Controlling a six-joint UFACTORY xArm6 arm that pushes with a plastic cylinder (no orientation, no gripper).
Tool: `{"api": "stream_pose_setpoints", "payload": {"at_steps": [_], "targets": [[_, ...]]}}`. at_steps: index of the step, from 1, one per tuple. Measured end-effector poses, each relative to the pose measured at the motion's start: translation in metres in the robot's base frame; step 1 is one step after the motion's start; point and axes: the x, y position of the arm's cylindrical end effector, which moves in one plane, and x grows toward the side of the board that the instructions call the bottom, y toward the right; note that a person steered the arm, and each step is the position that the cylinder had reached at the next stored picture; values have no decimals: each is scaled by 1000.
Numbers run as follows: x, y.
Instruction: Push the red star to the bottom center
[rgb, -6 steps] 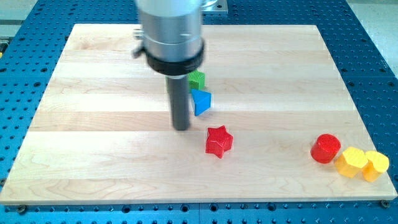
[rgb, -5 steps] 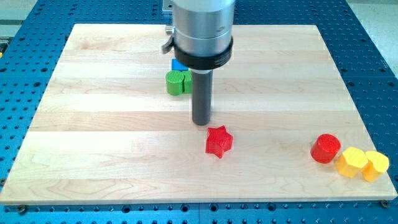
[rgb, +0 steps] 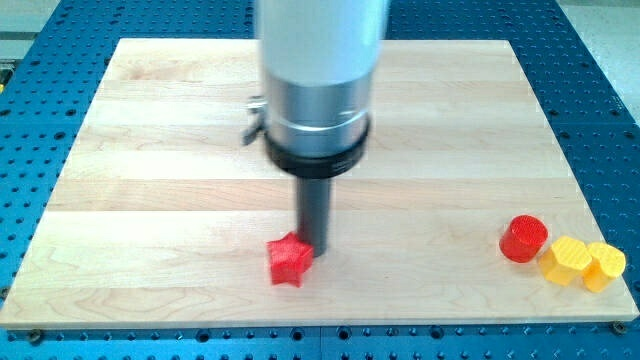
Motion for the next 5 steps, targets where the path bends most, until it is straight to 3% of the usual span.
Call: {"api": "stream_pose_setpoints", "payload": {"at_steps": [1,2,3,5], "targets": [[8,24],[-34,41],[-92,104],[-91,314]]}}
